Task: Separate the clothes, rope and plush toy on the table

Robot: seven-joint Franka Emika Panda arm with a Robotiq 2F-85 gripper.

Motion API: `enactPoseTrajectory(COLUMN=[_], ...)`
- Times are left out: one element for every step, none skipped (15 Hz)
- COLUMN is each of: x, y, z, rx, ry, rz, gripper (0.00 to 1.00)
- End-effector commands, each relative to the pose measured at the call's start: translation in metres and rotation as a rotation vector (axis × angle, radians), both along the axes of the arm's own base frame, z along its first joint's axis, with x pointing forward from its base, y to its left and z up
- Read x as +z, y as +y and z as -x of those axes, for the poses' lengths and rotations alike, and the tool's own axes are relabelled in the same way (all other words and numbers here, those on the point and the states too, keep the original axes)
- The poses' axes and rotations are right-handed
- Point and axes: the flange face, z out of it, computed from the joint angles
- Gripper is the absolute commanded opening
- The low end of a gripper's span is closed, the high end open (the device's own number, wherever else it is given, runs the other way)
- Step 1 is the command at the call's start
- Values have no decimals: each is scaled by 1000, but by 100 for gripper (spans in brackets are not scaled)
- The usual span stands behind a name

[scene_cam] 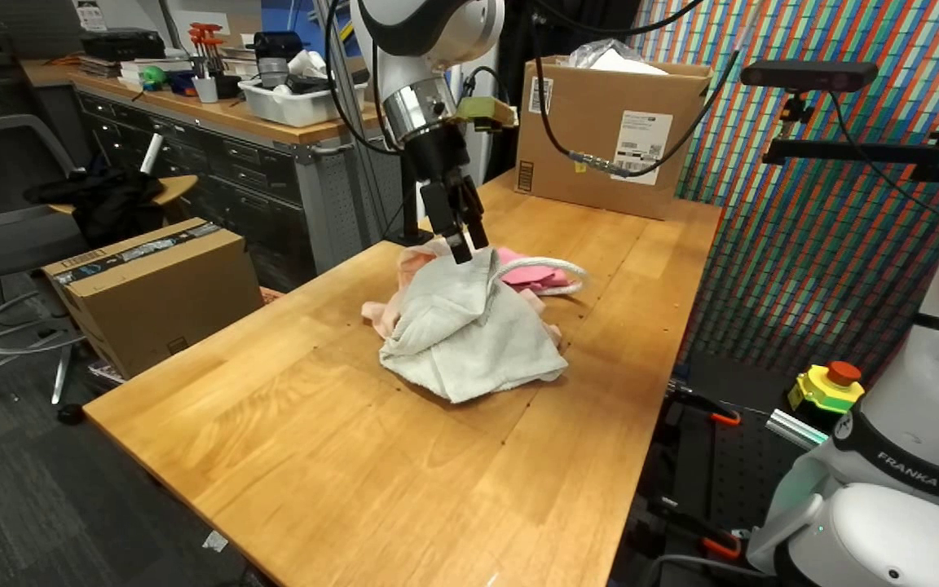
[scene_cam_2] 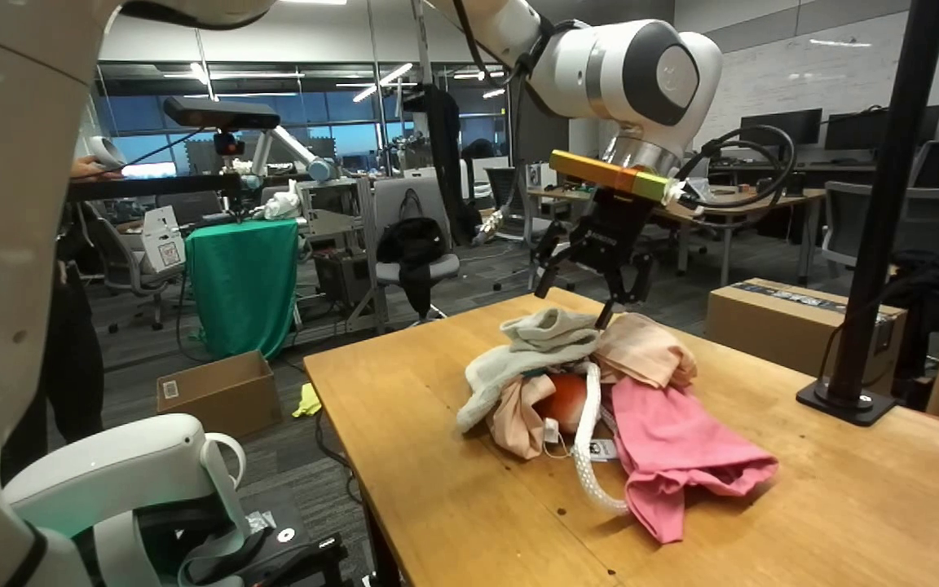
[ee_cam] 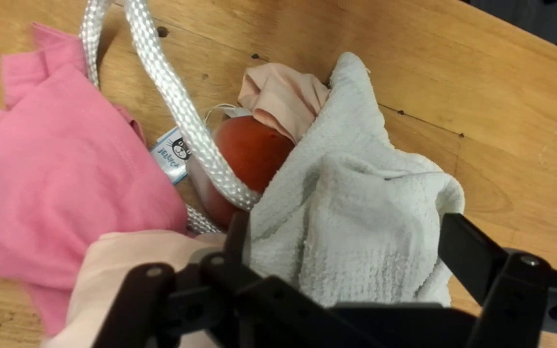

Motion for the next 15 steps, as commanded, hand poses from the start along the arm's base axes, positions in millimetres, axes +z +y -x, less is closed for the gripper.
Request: enactPoseTrajectory(x=[-3,-6,-10,-14,-17,-20,-22,-24,-24,-25,-25,-23,-22,-21,-19], y=[-2,-2,-2,-2,-1,-2,-2,-2,-2,-2,-2,-2,-2,-2,-3], z=[-9,-10,-11,-11,-12,-12,-12,-13,-13,-14,-14,-14,-14,-15,-15], rx=[-6,-7,-9,-11,-12,-13,-14,-12,-13,-13,-11,-10,-10,-9,-8], ry=[27,31,37,42,49,55,60,62,64,63,63,61,60,57,52], rz=[-58,-66,-76,-81,-85,-86,-86,-84,-85,-81,-81,-81,-82,-82,-85], gripper=[100,100,100,100,100,100,100,98,74,74,70,62,53,45,37])
